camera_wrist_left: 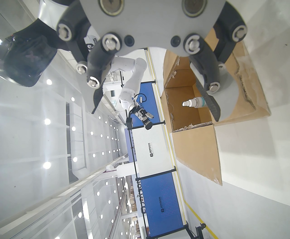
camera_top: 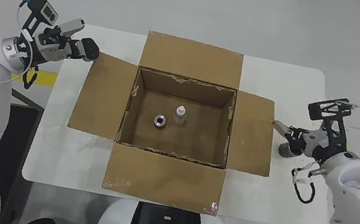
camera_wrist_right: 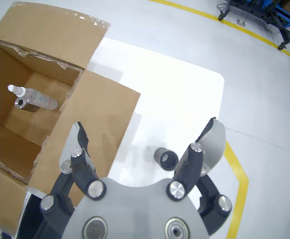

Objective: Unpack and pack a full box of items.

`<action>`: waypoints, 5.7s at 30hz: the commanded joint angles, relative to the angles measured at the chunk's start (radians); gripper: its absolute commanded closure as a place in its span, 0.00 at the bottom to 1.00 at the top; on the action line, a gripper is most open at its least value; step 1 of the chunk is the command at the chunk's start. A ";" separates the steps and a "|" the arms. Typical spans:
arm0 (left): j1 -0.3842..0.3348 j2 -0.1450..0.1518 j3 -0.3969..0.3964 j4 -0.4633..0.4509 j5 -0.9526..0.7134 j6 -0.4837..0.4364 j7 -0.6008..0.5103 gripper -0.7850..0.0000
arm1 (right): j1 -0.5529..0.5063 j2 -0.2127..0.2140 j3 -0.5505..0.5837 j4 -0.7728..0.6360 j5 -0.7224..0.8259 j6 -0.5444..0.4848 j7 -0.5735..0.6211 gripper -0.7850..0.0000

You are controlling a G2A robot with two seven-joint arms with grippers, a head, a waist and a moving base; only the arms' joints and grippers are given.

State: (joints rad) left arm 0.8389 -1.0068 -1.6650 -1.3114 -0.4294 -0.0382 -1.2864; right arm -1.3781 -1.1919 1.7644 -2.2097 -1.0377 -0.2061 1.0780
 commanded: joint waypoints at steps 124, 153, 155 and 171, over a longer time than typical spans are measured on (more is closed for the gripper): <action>0.000 0.000 0.000 0.000 0.000 0.000 0.000 0.00 | 0.046 0.050 -0.328 -0.091 -0.042 0.078 -0.180 1.00; 0.000 0.000 0.000 0.000 0.000 0.000 0.000 0.00 | 0.291 0.013 -0.637 0.065 -0.034 0.197 -0.044 1.00; 0.000 0.000 0.000 0.000 0.000 0.000 0.000 0.00 | 0.305 0.009 -0.662 0.079 -0.031 0.200 -0.031 1.00; 0.000 0.000 0.000 0.000 0.000 0.000 0.000 0.00 | 0.428 -0.029 -0.830 0.240 -0.050 0.255 0.099 1.00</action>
State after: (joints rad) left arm 0.8389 -1.0068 -1.6650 -1.3114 -0.4294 -0.0382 -1.2864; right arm -0.9541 -1.2186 0.9401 -1.9776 -1.0901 0.0428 1.1741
